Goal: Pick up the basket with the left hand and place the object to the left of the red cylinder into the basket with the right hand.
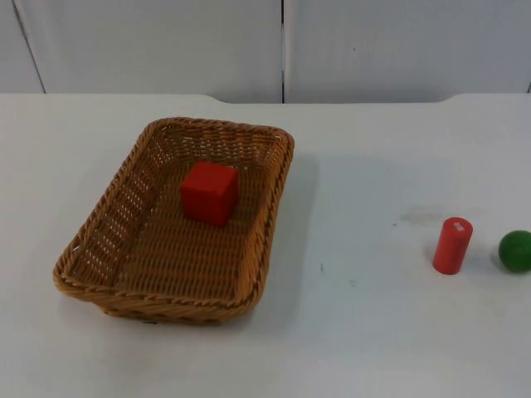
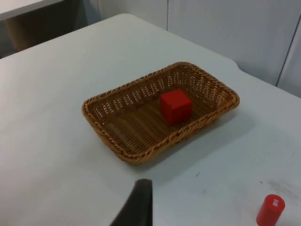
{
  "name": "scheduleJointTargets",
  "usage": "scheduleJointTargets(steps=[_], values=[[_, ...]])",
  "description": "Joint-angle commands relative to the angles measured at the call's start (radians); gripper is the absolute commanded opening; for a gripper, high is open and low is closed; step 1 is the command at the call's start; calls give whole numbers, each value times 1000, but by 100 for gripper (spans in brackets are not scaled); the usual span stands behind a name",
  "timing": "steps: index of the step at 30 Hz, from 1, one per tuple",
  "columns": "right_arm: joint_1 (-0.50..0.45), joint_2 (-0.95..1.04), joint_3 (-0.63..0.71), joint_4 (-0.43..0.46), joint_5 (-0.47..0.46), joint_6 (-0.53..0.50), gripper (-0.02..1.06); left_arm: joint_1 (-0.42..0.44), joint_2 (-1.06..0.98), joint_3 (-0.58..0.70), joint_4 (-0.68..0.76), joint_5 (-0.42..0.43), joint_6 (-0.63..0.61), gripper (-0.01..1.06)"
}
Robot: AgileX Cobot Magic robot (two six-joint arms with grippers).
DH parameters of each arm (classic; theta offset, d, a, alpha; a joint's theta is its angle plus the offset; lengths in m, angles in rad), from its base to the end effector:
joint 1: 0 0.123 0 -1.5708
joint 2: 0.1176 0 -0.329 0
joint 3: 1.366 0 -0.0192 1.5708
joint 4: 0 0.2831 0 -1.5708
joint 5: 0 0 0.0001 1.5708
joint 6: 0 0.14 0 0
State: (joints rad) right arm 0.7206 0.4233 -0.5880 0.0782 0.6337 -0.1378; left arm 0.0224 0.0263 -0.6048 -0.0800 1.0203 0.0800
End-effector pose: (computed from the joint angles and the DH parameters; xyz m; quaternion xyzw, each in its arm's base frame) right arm 0.0838 0.0822 0.3295 -0.3325 0.7582 0.1961 0.5255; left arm 0.0164 -0.0092 0.3117 0.0259 0.8197 -0.0107 0.5721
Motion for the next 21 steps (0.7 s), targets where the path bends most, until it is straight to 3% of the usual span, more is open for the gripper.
scheduleJointTargets(steps=[1,7,21], values=[[0,-22,4,2,17,-1,87,-2,-21,11,23,26,-29,105],[0,-75,4,-4,62,15,87,-2,-26,112,33,55,-34,105],[0,-212,4,-17,217,19,87,-2,-26,110,33,55,-34,105]])
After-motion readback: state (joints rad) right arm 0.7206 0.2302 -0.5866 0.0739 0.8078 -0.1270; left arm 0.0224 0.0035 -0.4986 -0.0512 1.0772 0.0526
